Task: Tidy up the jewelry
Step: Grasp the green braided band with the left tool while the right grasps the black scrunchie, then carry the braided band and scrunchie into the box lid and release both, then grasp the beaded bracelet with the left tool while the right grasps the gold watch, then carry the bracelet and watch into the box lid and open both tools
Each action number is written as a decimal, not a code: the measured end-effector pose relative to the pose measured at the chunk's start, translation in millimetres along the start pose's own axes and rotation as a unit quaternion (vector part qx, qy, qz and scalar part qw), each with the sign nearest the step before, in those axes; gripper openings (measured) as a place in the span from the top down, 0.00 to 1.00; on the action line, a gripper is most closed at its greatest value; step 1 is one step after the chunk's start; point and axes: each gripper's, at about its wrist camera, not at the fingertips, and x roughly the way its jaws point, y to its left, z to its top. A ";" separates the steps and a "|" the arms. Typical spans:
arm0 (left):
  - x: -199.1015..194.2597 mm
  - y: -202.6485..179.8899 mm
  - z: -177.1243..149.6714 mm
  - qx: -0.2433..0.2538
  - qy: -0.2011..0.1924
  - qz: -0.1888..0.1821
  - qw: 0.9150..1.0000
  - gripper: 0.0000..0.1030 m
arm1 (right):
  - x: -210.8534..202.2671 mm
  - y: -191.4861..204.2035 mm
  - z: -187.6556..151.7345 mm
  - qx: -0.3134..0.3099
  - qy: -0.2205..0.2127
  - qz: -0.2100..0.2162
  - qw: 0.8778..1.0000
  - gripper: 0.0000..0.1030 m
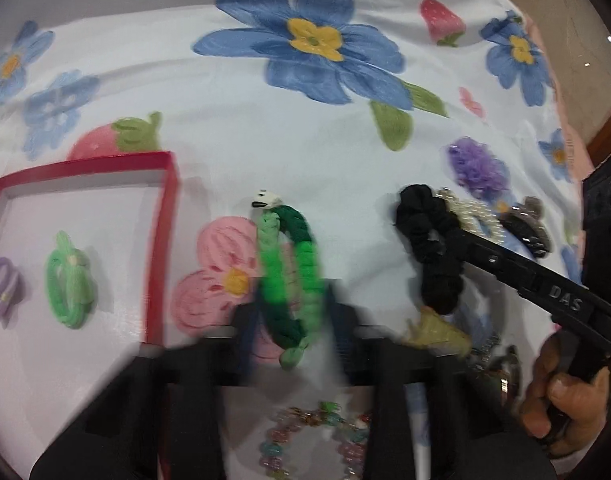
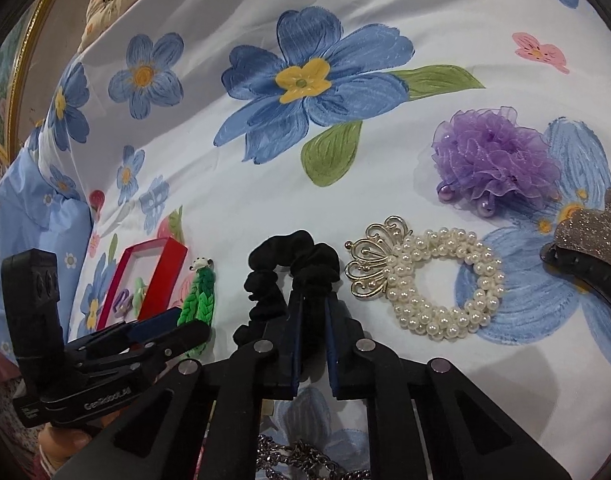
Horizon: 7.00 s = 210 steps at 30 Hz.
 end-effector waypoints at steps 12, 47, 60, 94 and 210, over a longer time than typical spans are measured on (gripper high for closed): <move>-38.4 -3.3 -5.0 -0.001 -0.046 -0.016 0.999 0.91 | -27.2 14.1 -0.6 -0.005 -0.029 0.014 0.999 0.91; -155.5 132.6 -70.2 -0.133 -0.140 0.015 0.981 0.92 | 3.4 183.5 -36.8 -0.111 0.015 0.114 0.987 0.92; -120.6 180.6 -76.0 -0.179 -0.111 0.017 0.977 0.92 | 71.3 214.0 -49.2 -0.142 0.065 0.089 0.984 0.91; -132.3 172.7 -89.0 -0.182 -0.099 0.050 0.977 0.73 | 39.8 208.3 -50.2 -0.146 0.045 0.076 0.985 0.68; -194.2 36.1 -107.4 -0.041 -0.136 -0.023 0.990 0.94 | -92.2 125.8 -106.2 -0.120 -0.028 0.063 0.990 0.92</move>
